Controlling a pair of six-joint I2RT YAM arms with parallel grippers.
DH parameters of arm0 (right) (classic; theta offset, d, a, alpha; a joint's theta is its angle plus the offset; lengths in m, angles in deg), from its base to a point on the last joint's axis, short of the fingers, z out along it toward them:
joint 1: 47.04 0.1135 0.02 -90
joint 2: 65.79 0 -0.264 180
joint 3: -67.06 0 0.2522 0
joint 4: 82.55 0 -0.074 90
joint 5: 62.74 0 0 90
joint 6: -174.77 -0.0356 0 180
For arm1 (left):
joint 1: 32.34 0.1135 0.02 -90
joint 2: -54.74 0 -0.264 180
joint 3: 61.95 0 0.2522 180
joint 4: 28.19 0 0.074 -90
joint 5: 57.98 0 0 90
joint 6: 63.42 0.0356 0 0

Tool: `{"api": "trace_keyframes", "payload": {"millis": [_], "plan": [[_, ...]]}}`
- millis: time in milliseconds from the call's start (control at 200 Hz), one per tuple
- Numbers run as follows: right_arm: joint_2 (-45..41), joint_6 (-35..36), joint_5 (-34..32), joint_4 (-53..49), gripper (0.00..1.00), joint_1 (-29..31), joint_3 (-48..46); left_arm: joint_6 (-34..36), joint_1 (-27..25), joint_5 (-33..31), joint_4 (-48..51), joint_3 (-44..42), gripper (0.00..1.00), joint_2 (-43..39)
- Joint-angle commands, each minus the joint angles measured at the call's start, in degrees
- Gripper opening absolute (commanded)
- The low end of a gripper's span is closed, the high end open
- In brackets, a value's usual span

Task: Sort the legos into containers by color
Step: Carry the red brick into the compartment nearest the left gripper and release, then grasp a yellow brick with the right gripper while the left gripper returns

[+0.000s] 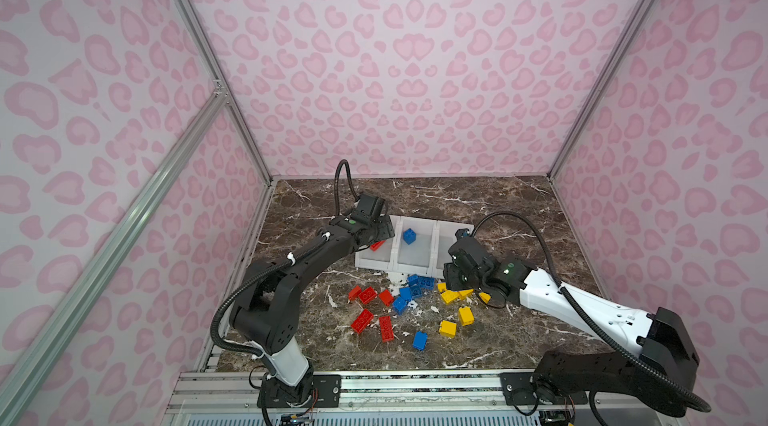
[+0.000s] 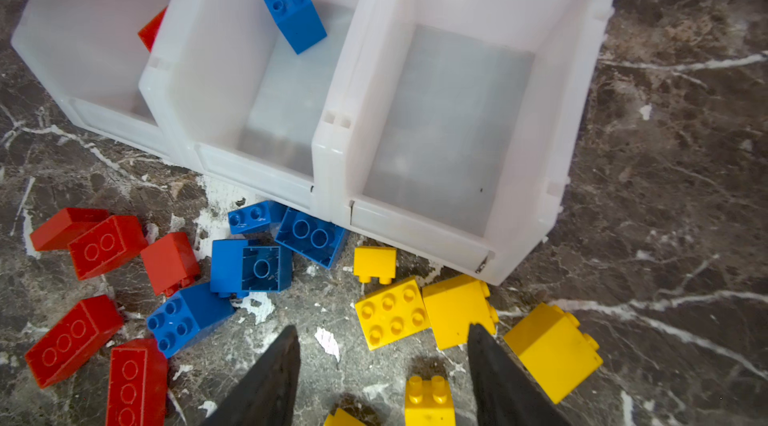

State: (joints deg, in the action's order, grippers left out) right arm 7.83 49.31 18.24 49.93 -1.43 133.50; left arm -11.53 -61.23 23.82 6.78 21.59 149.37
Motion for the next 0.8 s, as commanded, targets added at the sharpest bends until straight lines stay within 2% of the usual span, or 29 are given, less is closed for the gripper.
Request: {"api": "trace_keyframes", "payload": {"millis": [0,245,500,795], "plan": [[-1.0,-1.6,-1.0,-1.0,0.64,-0.2,-1.7,2.1,-0.2,0.0,-3.3,-2.7,0.84,-4.2],[-4.0,-4.0,0.8,-2.0,0.63,-0.1,-7.0,5.3,-0.6,-1.7,-3.6,-11.9,0.85,-16.0],[-9.4,-10.5,2.8,-0.1,0.64,2.9,-15.9,4.1,-1.5,-4.6,-3.1,-22.6,0.85,-27.8],[-7.7,-13.7,3.8,3.6,0.63,5.7,-19.4,3.0,-2.1,-5.3,-2.7,-27.5,0.86,-33.5]]}}
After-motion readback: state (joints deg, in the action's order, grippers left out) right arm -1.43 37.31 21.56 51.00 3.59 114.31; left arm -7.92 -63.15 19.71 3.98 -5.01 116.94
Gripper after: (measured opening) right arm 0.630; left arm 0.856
